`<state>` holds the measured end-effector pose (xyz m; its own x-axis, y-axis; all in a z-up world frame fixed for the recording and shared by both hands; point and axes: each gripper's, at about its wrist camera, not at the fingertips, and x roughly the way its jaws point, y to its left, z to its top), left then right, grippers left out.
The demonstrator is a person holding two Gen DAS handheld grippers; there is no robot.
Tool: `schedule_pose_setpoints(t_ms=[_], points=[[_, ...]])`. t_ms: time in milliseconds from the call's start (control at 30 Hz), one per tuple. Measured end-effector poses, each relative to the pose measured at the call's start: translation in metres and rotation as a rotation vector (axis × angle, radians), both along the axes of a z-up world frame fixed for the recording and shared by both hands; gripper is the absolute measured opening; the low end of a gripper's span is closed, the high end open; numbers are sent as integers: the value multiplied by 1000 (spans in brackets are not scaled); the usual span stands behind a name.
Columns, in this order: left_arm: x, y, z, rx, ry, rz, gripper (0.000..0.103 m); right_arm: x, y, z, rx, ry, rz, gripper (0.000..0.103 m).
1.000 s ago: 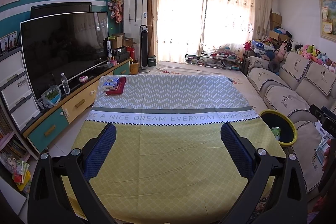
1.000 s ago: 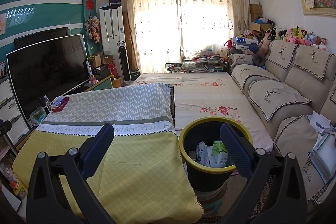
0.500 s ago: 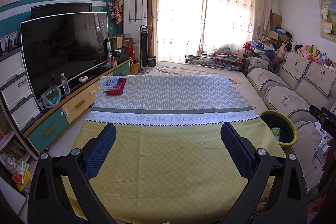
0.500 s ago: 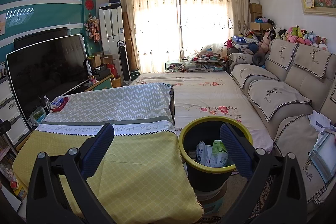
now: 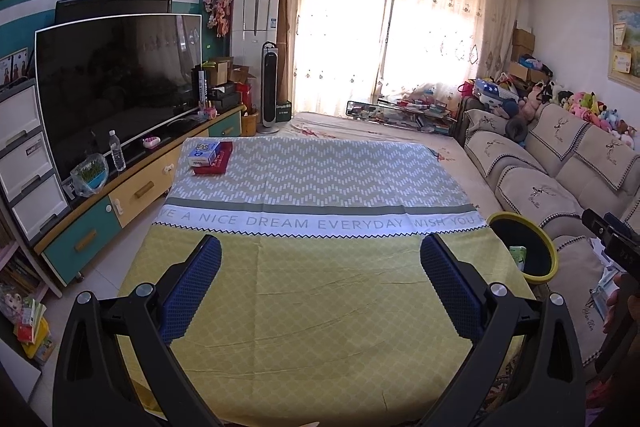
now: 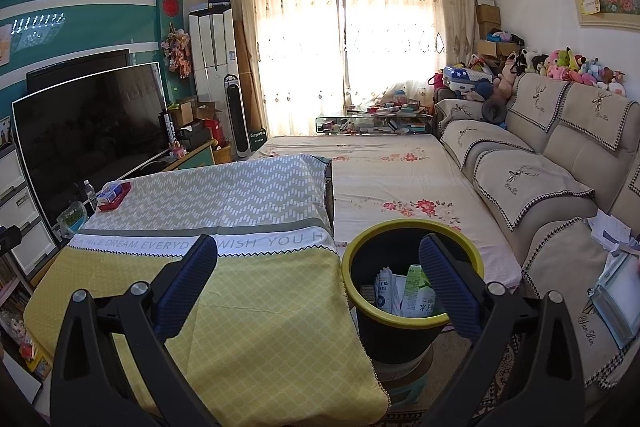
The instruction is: Collect trash
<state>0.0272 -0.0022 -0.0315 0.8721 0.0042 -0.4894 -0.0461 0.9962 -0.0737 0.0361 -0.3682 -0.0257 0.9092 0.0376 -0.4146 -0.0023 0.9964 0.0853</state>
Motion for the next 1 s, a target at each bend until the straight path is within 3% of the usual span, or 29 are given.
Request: schedule_pose_setpoints(t_ms=[433, 533, 700, 867, 1000], points=[[14, 6, -3, -25, 12, 7, 98, 8, 8, -6, -3, 28, 11, 96], [15, 6, -5, -4, -23, 23, 98, 11, 11, -8, -4, 36, 16, 96], [32, 10, -9, 27, 4, 36, 98, 19, 14, -10, -12, 51, 23, 96], [81, 29, -16, 45, 71, 36, 98, 53, 32, -3, -5, 71, 105, 96], [148, 56, -36, 38, 124, 65, 98, 122, 60, -1, 9, 111, 166, 96]])
